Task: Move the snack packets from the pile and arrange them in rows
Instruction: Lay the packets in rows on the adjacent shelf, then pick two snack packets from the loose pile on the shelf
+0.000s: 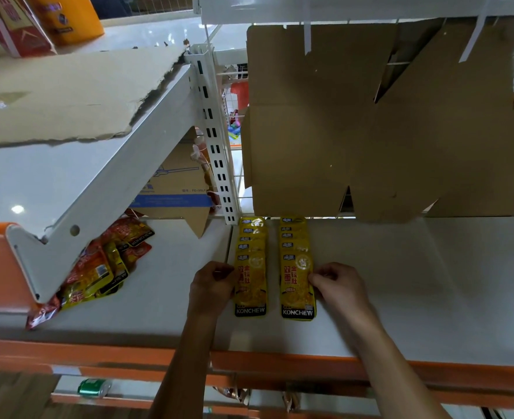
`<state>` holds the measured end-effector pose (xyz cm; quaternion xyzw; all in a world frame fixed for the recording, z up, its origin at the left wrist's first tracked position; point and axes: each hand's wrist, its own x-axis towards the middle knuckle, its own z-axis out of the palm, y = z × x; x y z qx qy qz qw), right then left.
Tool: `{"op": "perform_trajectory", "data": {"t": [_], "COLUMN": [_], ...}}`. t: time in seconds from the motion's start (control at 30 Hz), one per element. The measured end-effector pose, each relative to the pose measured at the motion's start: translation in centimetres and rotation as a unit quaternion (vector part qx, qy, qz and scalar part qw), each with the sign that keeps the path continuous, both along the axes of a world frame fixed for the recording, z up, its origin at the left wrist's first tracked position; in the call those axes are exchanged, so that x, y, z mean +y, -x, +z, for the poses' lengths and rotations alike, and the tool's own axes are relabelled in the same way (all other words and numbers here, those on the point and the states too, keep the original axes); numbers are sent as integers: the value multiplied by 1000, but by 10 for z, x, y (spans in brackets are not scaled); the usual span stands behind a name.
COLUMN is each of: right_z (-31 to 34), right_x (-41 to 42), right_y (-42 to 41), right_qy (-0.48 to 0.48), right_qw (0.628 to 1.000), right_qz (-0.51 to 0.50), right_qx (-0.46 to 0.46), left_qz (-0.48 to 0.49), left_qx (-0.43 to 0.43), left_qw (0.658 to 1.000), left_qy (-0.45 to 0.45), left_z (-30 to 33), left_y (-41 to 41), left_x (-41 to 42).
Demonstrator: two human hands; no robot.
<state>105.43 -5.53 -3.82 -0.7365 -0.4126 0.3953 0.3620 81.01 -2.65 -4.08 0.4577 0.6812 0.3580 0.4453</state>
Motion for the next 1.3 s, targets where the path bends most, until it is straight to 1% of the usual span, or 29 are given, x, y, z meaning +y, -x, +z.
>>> {"op": "perform_trajectory", "data": {"t": [0.17, 0.3, 0.37, 0.43, 0.6, 0.7, 0.8, 0.93, 0.97, 1.03, 1.13, 1.23, 1.3], "right_z": [6, 13, 17, 20, 32, 40, 44, 50, 51, 50, 52, 57, 55], "right_x": [-3, -8, -10, -11, -20, -29, -34, -40, -41, -42, -43, -47, -53], "right_y": [1, 2, 4, 7, 22, 36, 48, 69, 76, 91, 118, 148, 169], "right_qy": [-3, -36, -64, -82, -140, -129, -118, -96, -95, -96, -90, -65, -95], "right_qw": [1000, 996, 990, 980, 945, 920, 894, 863, 854, 834, 807, 780, 769], "right_qz": [4, 17, 30, 50, 118, 184, 256, 347, 365, 394, 442, 497, 506], "right_qx": [-16, -84, -120, -174, -270, -322, -348, -355, -359, -373, -381, -374, -379], "left_qz": [-5, 1, 2, 0, 7, -10, -30, -33, -38, -45, -31, -7, 15], "left_qx": [31, 68, 106, 150, 235, 305, 350, 414, 434, 439, 438, 441, 453], "left_qw": [1000, 997, 994, 987, 968, 944, 925, 901, 894, 895, 896, 896, 890], "left_qy": [-2, -23, -36, -49, -90, -128, -147, -128, -109, -62, -67, -43, -47], "left_z": [1, 9, 13, 14, 19, 17, 16, 13, 13, 16, 18, 20, 24], "left_y": [3, 0, -4, -6, -10, -7, 4, 25, 30, 41, 64, 92, 112], "left_x": [-2, -8, -12, -15, -32, -43, -57, -73, -76, -83, -96, -110, -122]}}
